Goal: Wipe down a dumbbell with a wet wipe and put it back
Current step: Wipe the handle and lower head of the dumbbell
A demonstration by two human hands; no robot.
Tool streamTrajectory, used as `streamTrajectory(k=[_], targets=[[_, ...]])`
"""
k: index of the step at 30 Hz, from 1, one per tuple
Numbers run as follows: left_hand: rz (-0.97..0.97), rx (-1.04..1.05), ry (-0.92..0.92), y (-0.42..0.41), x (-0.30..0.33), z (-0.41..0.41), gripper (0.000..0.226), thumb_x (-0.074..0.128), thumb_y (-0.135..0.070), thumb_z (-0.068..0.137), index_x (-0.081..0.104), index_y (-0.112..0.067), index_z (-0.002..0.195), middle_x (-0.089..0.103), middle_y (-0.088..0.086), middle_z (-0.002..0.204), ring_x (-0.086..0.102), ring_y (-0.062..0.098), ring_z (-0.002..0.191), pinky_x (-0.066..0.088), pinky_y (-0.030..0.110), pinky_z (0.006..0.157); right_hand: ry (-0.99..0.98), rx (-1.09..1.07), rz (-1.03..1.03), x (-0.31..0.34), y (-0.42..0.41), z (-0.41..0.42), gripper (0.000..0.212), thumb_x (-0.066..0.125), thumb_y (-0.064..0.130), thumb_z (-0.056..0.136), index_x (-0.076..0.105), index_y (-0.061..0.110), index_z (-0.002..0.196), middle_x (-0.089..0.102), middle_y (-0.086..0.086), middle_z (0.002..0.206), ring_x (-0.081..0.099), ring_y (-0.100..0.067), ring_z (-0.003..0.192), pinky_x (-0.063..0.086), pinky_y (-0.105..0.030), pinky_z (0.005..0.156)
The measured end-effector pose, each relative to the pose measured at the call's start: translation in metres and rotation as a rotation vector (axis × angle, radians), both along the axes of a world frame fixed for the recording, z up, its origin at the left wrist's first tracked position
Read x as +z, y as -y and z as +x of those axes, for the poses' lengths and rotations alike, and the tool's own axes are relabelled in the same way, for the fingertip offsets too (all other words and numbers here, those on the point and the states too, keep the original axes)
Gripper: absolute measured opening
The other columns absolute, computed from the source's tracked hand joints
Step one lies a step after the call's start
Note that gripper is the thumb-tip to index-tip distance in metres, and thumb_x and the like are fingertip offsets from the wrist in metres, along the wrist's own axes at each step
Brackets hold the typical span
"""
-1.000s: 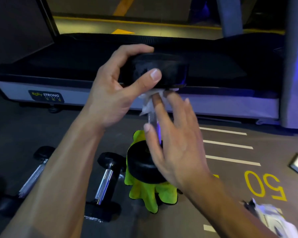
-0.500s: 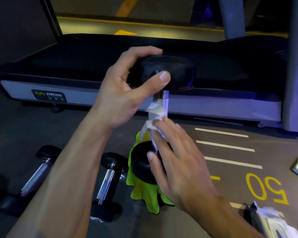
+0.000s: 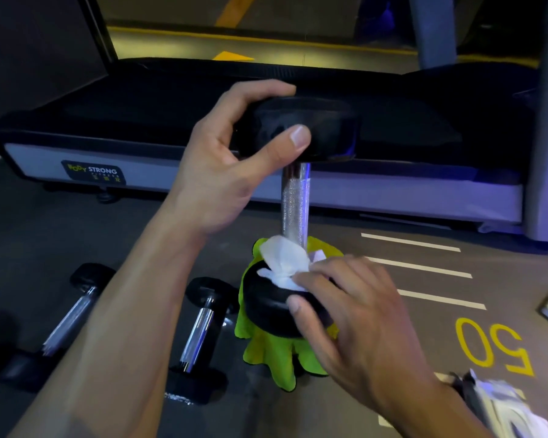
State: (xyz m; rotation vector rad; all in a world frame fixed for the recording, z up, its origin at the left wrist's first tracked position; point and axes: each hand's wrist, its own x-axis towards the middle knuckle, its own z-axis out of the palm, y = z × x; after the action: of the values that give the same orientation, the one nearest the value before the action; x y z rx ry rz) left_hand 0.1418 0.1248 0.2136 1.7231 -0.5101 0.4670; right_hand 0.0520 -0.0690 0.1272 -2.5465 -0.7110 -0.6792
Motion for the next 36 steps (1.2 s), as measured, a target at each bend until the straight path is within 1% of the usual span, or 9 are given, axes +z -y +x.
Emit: streamTrajectory(k=[3, 10, 17, 19, 23, 27, 29, 32, 36], targets=[[-0.047, -0.028, -0.035, -0.004, 0.001, -0.002, 0.038, 0.075, -0.034, 0.09, 0.063, -0.025, 0.125, 0.066, -0.003, 0.119, 0.064, 0.007, 0.108, 0.051, 0.028, 0.097, -0.072, 0.012, 0.024, 0.0, -0.008, -0.005, 0.032, 0.051, 0.044, 0.102, 0.074, 0.022, 0.106, 0.07, 0.005, 0.106, 0.065, -0.02, 0.114, 0.044, -0.032, 0.102], [-0.063, -0.031, -0.059, -0.008, 0.005, -0.004, 0.045, 0.081, -0.035, 0.08, 0.059, -0.023, 0.118, 0.064, -0.009, 0.116, 0.063, 0.004, 0.105, 0.053, 0.027, 0.093, -0.377, 0.064, 0.329, 0.016, -0.011, 0.026, 0.012, 0.076, 0.021, 0.087, 0.07, 0.026, 0.077, 0.061, 0.009, 0.076, 0.06, -0.012, 0.079, 0.047, -0.028, 0.072], [-0.035, -0.046, -0.06, -0.012, 0.004, -0.003, 0.048, 0.08, -0.037, 0.082, 0.057, -0.024, 0.122, 0.062, -0.003, 0.125, 0.064, 0.012, 0.114, 0.055, 0.034, 0.099, 0.086, 0.04, 0.545, 0.036, -0.027, 0.061, 0.009, 0.069, -0.002, 0.093, 0.07, 0.007, 0.092, 0.062, -0.004, 0.091, 0.061, -0.013, 0.084, 0.049, -0.024, 0.074], [-0.054, -0.037, -0.057, -0.012, 0.003, -0.002, 0.047, 0.08, -0.036, 0.082, 0.058, -0.024, 0.121, 0.062, -0.001, 0.126, 0.064, 0.011, 0.113, 0.055, 0.036, 0.099, 0.052, 0.087, 0.471, 0.016, -0.019, 0.048, 0.009, 0.07, -0.002, 0.094, 0.072, 0.007, 0.095, 0.064, -0.001, 0.097, 0.062, -0.007, 0.091, 0.048, -0.019, 0.08], [-0.073, -0.029, -0.054, -0.013, 0.001, -0.002, 0.046, 0.08, -0.035, 0.082, 0.058, -0.024, 0.12, 0.063, -0.001, 0.125, 0.064, 0.01, 0.111, 0.055, 0.036, 0.097, -0.07, 0.131, 0.404, 0.0, -0.005, 0.04, 0.009, 0.073, 0.001, 0.091, 0.073, 0.01, 0.091, 0.068, 0.002, 0.096, 0.067, -0.013, 0.089, 0.056, -0.036, 0.075], [-0.059, -0.051, -0.044, -0.011, 0.003, -0.003, 0.048, 0.08, -0.033, 0.083, 0.056, -0.02, 0.123, 0.062, -0.001, 0.125, 0.064, 0.01, 0.112, 0.054, 0.031, 0.096, 0.049, 0.059, 0.545, 0.038, -0.018, 0.06, 0.009, 0.07, -0.002, 0.091, 0.073, 0.006, 0.093, 0.063, -0.005, 0.097, 0.066, -0.016, 0.083, 0.054, -0.02, 0.071], [-0.066, -0.058, -0.038, -0.009, 0.003, -0.003, 0.048, 0.079, -0.032, 0.083, 0.056, -0.019, 0.123, 0.062, -0.002, 0.125, 0.064, 0.009, 0.113, 0.054, 0.03, 0.096, 0.086, 0.02, 0.544, 0.039, -0.023, 0.057, 0.012, 0.068, -0.001, 0.092, 0.074, 0.007, 0.098, 0.06, -0.005, 0.099, 0.063, -0.015, 0.082, 0.054, -0.025, 0.07], [-0.078, -0.042, -0.037, -0.007, 0.002, -0.003, 0.046, 0.08, -0.033, 0.082, 0.057, -0.021, 0.12, 0.063, -0.003, 0.124, 0.064, 0.009, 0.111, 0.054, 0.032, 0.097, 0.126, 0.021, 0.386, 0.015, -0.025, 0.04, 0.028, 0.063, -0.002, 0.095, 0.074, 0.008, 0.118, 0.061, -0.006, 0.117, 0.063, -0.013, 0.095, 0.053, -0.025, 0.082], [-0.066, -0.014, -0.039, -0.01, 0.001, -0.001, 0.044, 0.08, -0.036, 0.083, 0.058, -0.026, 0.119, 0.062, 0.001, 0.127, 0.064, 0.015, 0.115, 0.055, 0.042, 0.1, -0.02, 0.068, 0.234, 0.002, -0.032, 0.025, 0.059, 0.058, 0.018, 0.101, 0.04, 0.012, 0.157, 0.032, -0.005, 0.163, 0.049, -0.02, 0.14, 0.052, -0.034, 0.104]])
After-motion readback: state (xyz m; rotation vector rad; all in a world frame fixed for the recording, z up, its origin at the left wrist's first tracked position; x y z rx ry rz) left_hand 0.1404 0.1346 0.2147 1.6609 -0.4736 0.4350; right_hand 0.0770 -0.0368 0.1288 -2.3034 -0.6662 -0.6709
